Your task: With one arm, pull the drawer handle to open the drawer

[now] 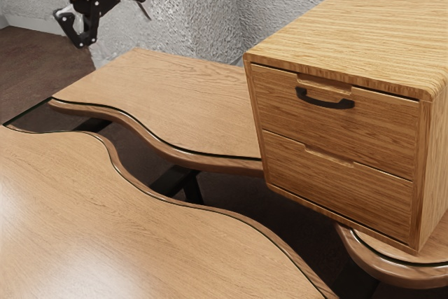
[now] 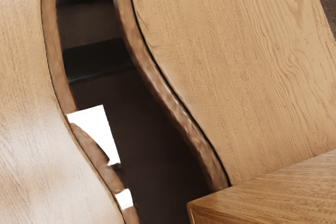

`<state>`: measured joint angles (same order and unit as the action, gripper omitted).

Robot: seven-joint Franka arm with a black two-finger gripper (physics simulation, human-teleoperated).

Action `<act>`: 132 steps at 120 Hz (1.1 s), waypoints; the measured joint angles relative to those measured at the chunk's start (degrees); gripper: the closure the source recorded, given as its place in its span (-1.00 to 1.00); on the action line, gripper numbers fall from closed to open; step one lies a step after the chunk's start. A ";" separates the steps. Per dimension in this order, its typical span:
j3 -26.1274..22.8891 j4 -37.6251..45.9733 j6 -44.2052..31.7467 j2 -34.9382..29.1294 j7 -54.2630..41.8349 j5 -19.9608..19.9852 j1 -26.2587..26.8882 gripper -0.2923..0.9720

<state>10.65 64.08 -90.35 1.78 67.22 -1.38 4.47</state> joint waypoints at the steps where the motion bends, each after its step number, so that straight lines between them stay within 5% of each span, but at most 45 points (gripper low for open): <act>1: 0.01 -0.19 -0.49 0.33 0.34 0.32 0.06 -0.54; 9: 0.10 -0.84 -4.10 1.97 2.97 2.29 3.35 -0.54; 24: 0.09 0.51 -9.79 2.77 7.73 4.10 20.39 -0.53; 32: 0.16 2.01 -12.36 3.21 10.18 4.54 25.03 -0.52; 82: 1.06 6.24 -19.34 7.43 22.02 6.07 20.33 -0.41; 114: 3.18 11.69 -20.16 5.16 26.62 7.40 21.16 -0.37; 132: 8.34 14.41 -20.35 3.65 28.61 8.00 26.19 -0.34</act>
<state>19.00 78.49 -110.70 5.42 95.84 6.62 30.66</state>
